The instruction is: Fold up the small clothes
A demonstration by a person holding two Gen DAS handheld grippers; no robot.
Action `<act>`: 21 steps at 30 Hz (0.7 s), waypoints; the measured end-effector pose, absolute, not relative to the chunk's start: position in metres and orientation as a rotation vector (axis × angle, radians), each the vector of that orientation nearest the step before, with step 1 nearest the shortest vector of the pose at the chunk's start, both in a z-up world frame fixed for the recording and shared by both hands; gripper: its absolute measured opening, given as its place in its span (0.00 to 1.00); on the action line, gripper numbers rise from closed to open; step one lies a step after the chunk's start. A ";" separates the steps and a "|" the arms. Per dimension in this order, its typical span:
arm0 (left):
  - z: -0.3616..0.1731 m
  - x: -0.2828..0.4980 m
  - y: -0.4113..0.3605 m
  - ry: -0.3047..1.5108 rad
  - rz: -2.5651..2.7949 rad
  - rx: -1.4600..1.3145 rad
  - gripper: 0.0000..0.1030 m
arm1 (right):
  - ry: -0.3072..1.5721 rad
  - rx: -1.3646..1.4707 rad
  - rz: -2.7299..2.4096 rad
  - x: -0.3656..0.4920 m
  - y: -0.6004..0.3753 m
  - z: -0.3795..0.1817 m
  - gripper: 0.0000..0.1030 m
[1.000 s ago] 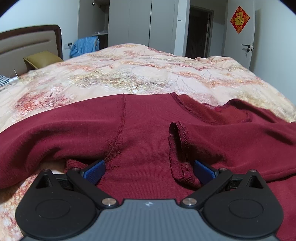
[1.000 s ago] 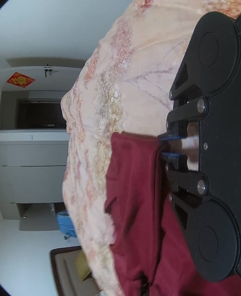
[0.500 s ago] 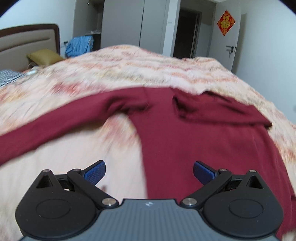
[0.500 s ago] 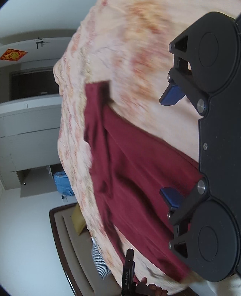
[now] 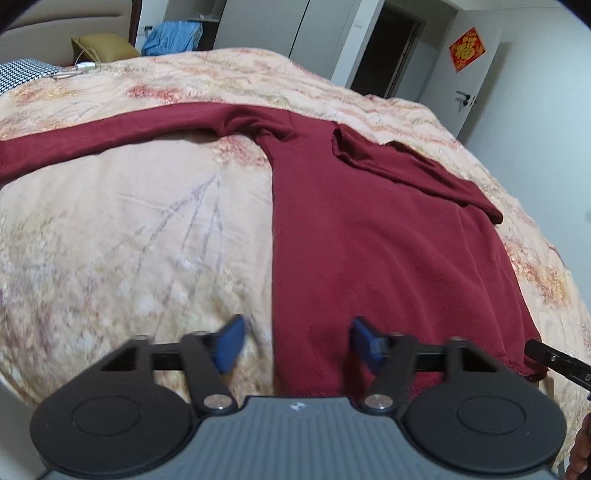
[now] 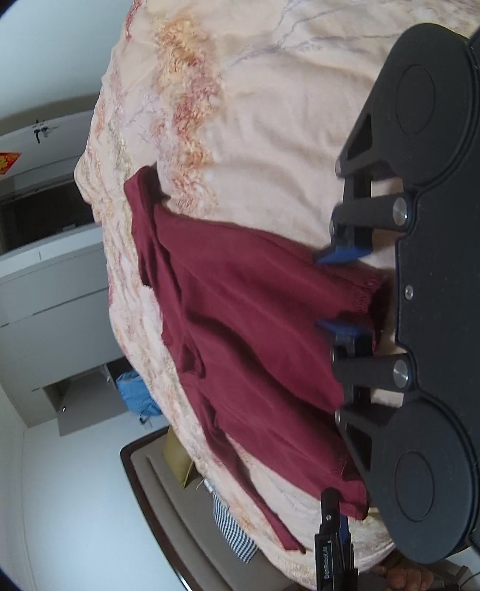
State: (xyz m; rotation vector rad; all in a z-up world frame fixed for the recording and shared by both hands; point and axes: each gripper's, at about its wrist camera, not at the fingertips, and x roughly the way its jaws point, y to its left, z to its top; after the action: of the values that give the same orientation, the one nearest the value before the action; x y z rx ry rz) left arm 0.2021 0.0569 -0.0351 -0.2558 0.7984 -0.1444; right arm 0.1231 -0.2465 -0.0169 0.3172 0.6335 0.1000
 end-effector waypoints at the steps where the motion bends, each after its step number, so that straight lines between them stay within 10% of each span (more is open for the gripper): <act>1: -0.034 0.201 0.057 0.800 -0.145 -0.267 0.47 | 0.639 0.318 0.088 0.124 -0.248 -0.017 0.10; 6: -0.029 0.198 0.054 0.796 -0.142 -0.286 0.07 | 0.593 0.308 0.060 0.114 -0.263 -0.001 0.06; 21: -0.002 0.091 0.072 0.702 -0.178 -0.352 0.04 | 0.613 0.115 0.052 0.022 -0.315 0.043 0.05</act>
State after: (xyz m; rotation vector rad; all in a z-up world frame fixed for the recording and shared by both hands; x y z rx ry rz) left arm 0.0914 0.0716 -0.0019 -0.3522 0.7018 -0.1780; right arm 0.0220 -0.3148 0.0434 0.1145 0.6131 0.0521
